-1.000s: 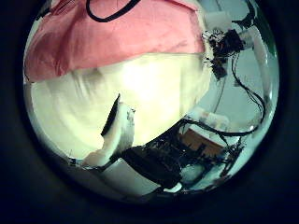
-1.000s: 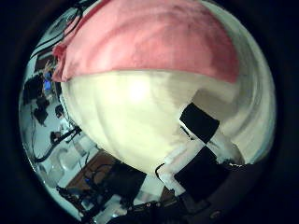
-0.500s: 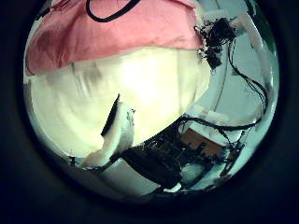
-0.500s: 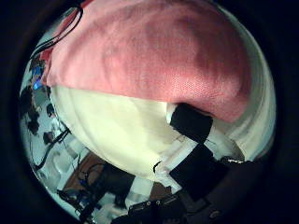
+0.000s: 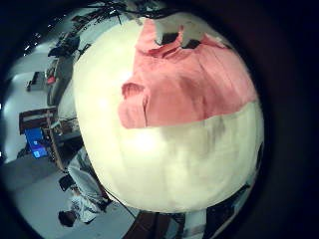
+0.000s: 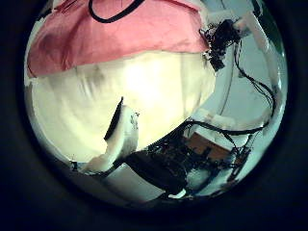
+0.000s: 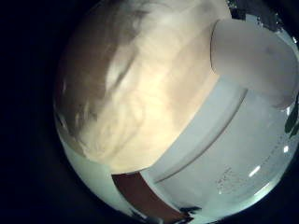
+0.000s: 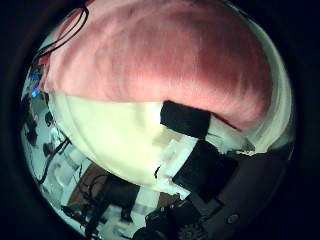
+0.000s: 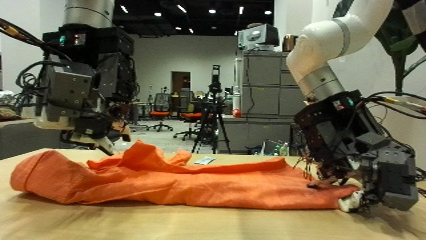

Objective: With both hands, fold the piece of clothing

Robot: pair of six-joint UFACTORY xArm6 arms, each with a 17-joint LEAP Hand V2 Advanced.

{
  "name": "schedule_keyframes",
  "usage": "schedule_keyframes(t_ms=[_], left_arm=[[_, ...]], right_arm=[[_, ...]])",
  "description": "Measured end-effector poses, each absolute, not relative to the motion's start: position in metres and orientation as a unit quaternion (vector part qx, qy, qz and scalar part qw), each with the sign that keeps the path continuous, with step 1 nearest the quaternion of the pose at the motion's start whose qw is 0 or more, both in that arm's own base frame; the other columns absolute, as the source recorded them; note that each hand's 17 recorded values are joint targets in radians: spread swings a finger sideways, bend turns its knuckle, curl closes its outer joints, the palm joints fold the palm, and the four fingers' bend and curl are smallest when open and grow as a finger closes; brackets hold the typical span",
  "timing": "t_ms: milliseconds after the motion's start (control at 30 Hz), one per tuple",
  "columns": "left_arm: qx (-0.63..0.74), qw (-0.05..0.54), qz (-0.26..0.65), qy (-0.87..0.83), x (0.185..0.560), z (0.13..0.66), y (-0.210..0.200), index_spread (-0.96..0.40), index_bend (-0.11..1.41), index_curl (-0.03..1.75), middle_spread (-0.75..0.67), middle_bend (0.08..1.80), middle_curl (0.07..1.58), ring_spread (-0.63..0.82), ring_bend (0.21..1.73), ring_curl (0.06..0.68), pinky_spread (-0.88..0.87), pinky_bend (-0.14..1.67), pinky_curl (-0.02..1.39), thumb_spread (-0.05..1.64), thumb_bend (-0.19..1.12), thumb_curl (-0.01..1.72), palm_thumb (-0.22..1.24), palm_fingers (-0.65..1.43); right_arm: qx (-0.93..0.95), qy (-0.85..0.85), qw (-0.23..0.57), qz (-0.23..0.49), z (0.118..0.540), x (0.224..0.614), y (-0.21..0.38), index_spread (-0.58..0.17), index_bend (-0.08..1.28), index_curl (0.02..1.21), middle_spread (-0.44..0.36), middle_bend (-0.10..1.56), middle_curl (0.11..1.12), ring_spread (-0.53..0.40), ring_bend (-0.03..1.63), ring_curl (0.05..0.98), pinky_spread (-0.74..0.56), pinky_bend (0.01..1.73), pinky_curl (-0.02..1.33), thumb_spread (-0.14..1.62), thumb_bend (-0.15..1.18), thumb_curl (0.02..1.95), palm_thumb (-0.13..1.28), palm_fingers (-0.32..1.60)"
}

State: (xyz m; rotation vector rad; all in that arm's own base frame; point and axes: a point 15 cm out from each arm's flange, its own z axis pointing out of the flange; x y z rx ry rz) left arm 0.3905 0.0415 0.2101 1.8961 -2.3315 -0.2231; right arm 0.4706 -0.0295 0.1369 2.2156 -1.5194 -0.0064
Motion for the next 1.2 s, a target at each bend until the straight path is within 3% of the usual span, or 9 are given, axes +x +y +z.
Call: schedule_keyframes(t_ms=[200, 467, 733, 1200], left_arm=[[0.628, 0.064, -0.074, -0.772, 0.391, 0.211, 0.042, 0.10, 0.16, 0.30, 0.24, 0.19, 0.31, 0.47, 0.47, 0.228, 0.46, 0.29, 0.32, 1.29, -0.01, 0.29, 0.48, 0.00], [0.627, 0.058, -0.070, -0.774, 0.397, 0.216, 0.041, 0.10, 0.16, 0.30, 0.23, 0.19, 0.31, 0.47, 0.47, 0.227, 0.46, 0.29, 0.32, 1.29, -0.01, 0.29, 0.48, 0.00], [0.629, 0.062, -0.071, -0.771, 0.393, 0.216, 0.047, 0.10, 0.16, 0.30, 0.23, 0.19, 0.31, 0.47, 0.47, 0.228, 0.46, 0.29, 0.32, 1.29, -0.01, 0.29, 0.48, 0.00], [0.662, 0.065, -0.055, -0.745, 0.379, 0.223, 0.096, 0.10, 0.17, 0.30, 0.23, 0.19, 0.31, 0.47, 0.47, 0.227, 0.46, 0.29, 0.32, 1.29, -0.01, 0.29, 0.48, 0.00]], right_arm=[[0.793, -0.567, 0.223, -0.007, 0.156, 0.430, -0.056, -0.347, 0.81, 0.63, -0.196, 0.99, 0.63, -0.286, 1.05, 0.516, -0.56, 0.87, 0.49, 0.98, -0.01, 0.43, 0.90, 1.42], [0.797, -0.568, 0.202, 0.012, 0.201, 0.423, -0.073, -0.287, 0.96, 0.72, -0.153, 1.15, 0.69, -0.235, 1.22, 0.576, -0.46, 1.05, 0.58, 1.08, 0.01, 0.46, 1.01, 1.28], [0.798, -0.570, 0.193, 0.025, 0.234, 0.406, -0.081, -0.253, 1.01, 0.75, -0.137, 1.22, 0.71, -0.218, 1.28, 0.590, -0.41, 1.11, 0.61, 1.12, -0.01, 0.49, 1.04, 1.22], [0.821, -0.545, 0.135, 0.104, 0.306, 0.434, -0.035, -0.238, 1.03, 0.78, -0.131, 1.24, 0.71, -0.213, 1.31, 0.588, -0.39, 1.15, 0.62, 1.13, -0.01, 0.51, 1.03, 1.19]])
